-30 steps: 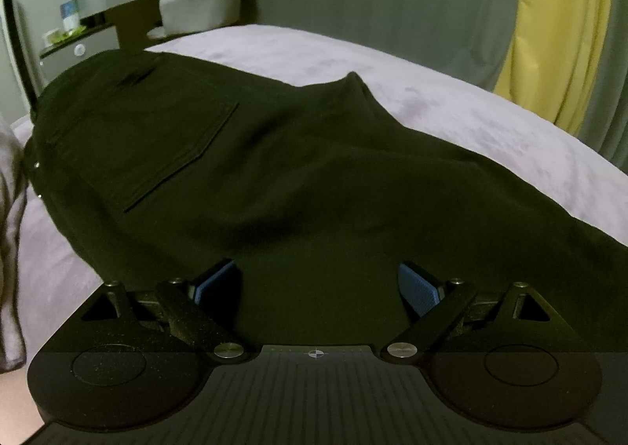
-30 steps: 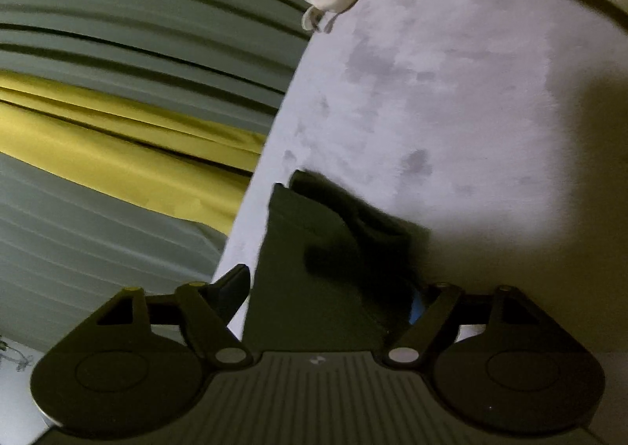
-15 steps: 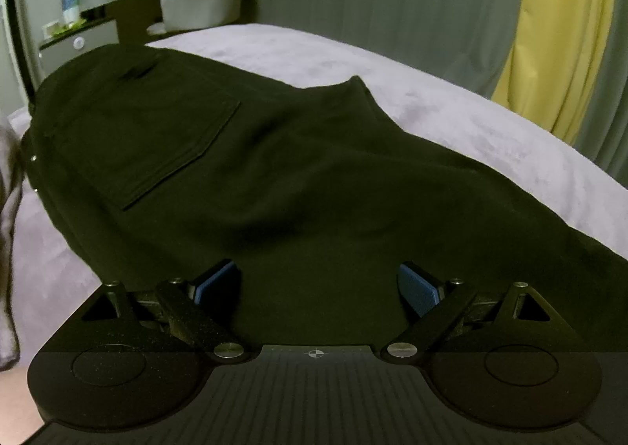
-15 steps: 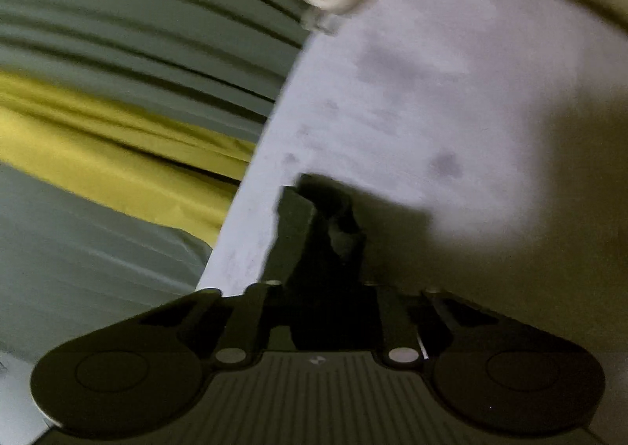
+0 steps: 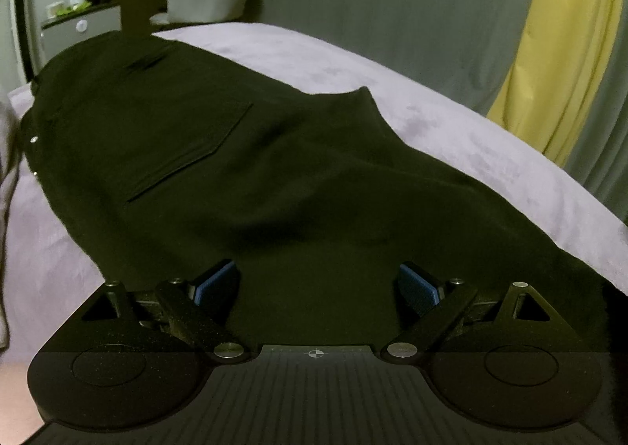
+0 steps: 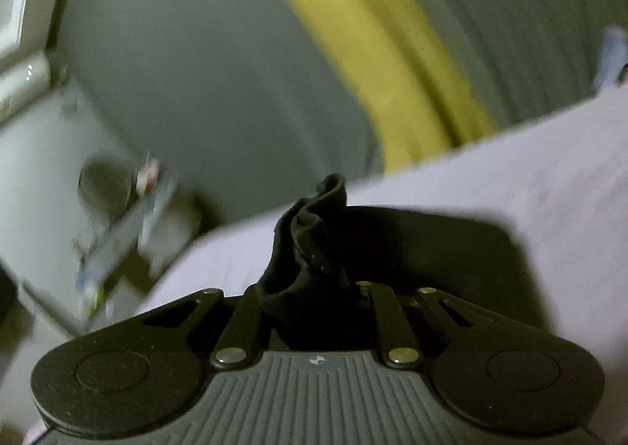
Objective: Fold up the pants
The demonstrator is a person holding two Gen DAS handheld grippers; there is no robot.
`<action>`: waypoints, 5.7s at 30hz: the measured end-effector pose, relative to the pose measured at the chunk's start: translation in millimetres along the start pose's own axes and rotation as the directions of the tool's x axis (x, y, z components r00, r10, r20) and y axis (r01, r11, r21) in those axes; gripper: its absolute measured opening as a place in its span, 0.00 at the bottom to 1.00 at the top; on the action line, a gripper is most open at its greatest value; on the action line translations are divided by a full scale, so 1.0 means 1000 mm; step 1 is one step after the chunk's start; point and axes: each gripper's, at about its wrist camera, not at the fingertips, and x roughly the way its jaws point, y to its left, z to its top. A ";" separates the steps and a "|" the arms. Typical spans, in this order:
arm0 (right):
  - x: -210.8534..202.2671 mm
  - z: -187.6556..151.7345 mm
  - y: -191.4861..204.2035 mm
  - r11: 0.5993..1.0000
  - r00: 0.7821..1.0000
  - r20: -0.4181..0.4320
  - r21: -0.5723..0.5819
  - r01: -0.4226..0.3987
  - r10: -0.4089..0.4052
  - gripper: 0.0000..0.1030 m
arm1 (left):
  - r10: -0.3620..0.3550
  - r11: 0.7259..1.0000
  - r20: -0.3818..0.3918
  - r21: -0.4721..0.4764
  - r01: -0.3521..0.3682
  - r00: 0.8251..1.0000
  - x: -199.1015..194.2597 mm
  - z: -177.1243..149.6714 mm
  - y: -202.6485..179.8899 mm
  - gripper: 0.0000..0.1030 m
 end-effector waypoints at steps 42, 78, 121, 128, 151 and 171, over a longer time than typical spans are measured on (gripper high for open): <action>-0.014 0.018 -0.067 0.963 0.953 -0.141 0.000 0.271 -0.269 0.86 | -0.563 0.826 -0.343 -0.201 0.527 0.752 0.020 -0.011 -0.089 0.87; 0.008 0.010 -0.106 0.949 0.972 -0.174 0.244 0.199 -0.159 0.87 | -0.409 0.891 -0.248 0.102 0.443 0.878 -0.013 0.019 -0.093 0.14; 0.007 -0.005 -0.062 0.982 0.961 -0.218 0.039 0.183 -0.170 0.89 | -0.500 0.863 -0.182 -0.189 0.469 0.846 0.037 0.017 -0.002 0.55; 0.010 -0.004 -0.070 0.977 0.960 -0.222 0.093 0.193 -0.169 0.90 | -0.592 0.777 -0.187 -0.389 0.494 0.784 0.067 0.019 0.016 0.31; 0.008 -0.002 -0.064 0.983 0.977 -0.145 0.075 0.169 -0.157 0.90 | -0.212 0.977 0.014 -0.015 0.212 0.977 0.022 0.049 0.024 0.26; 0.116 -0.028 -0.018 0.916 0.935 -0.140 -0.290 0.276 -0.326 0.62 | -0.203 0.977 0.007 -0.061 0.203 0.979 0.037 0.041 0.025 0.60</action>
